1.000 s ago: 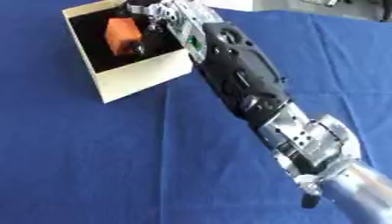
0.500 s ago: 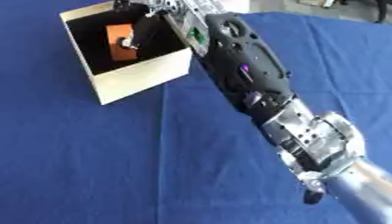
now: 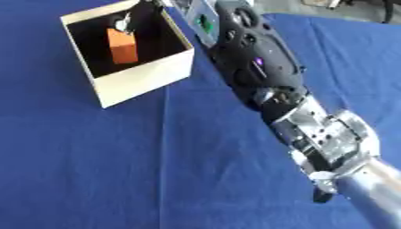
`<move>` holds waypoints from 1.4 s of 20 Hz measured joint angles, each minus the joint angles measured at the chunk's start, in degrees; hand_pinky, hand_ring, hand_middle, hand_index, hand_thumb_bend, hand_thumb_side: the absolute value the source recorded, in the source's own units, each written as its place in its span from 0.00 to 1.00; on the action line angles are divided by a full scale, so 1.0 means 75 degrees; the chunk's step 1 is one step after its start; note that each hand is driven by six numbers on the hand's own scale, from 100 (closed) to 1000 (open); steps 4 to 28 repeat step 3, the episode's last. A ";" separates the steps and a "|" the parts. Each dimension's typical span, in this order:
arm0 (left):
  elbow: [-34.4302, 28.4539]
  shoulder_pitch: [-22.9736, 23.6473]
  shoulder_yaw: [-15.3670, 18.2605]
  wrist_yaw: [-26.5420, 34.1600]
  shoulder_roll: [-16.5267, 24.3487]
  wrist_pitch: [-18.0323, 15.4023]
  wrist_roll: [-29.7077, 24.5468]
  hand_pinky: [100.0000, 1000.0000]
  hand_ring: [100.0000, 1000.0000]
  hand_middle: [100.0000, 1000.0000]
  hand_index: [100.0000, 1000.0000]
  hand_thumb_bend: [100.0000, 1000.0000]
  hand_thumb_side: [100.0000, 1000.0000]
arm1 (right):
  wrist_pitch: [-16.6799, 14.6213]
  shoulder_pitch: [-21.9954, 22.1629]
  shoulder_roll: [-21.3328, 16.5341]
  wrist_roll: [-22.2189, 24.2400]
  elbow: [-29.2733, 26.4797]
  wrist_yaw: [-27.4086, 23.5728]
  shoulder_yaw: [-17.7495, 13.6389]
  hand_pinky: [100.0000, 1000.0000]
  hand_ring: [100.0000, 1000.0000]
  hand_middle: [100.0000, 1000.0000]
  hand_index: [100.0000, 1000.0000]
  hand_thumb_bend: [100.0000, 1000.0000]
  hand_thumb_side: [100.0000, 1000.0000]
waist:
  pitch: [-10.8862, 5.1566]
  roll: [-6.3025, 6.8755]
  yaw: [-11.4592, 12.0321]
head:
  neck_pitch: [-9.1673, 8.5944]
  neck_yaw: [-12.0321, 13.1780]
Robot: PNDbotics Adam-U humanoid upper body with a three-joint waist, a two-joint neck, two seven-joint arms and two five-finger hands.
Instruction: Pick up objects on the table and place them in the box.
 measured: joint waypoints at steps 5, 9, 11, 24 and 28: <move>0.0000 0.0033 0.0024 0.0000 -0.0003 -0.0008 0.0032 0.50 0.52 0.58 0.61 0.51 0.82 | -0.0044 0.0081 -0.0212 -0.0180 -0.0574 -0.0355 -0.0110 0.82 0.84 0.70 0.84 0.00 0.39 | -0.0047 0.0091 -0.0122 | 0.0036 0.0100; 0.0000 0.0033 0.0024 0.0000 -0.0003 -0.0008 0.0032 0.50 0.52 0.58 0.61 0.51 0.82 | -0.0044 0.0081 -0.0212 -0.0180 -0.0574 -0.0355 -0.0110 0.82 0.84 0.70 0.84 0.00 0.39 | -0.0047 0.0091 -0.0122 | 0.0036 0.0100; 0.0000 0.0033 0.0024 0.0000 -0.0003 -0.0008 0.0032 0.50 0.52 0.58 0.61 0.51 0.82 | -0.0044 0.0081 -0.0212 -0.0180 -0.0574 -0.0355 -0.0110 0.82 0.84 0.70 0.84 0.00 0.39 | -0.0047 0.0091 -0.0122 | 0.0036 0.0100; 0.0000 0.0033 0.0024 0.0000 -0.0003 -0.0008 0.0032 0.50 0.52 0.58 0.61 0.51 0.82 | -0.0044 0.0081 -0.0212 -0.0180 -0.0574 -0.0355 -0.0110 0.82 0.84 0.70 0.84 0.00 0.39 | -0.0047 0.0091 -0.0122 | 0.0036 0.0100; 0.0000 0.0033 0.0024 0.0000 -0.0003 -0.0008 0.0032 0.50 0.52 0.58 0.61 0.51 0.82 | -0.0044 0.0081 -0.0212 -0.0180 -0.0574 -0.0355 -0.0110 0.82 0.84 0.70 0.84 0.00 0.39 | -0.0047 0.0091 -0.0122 | 0.0036 0.0100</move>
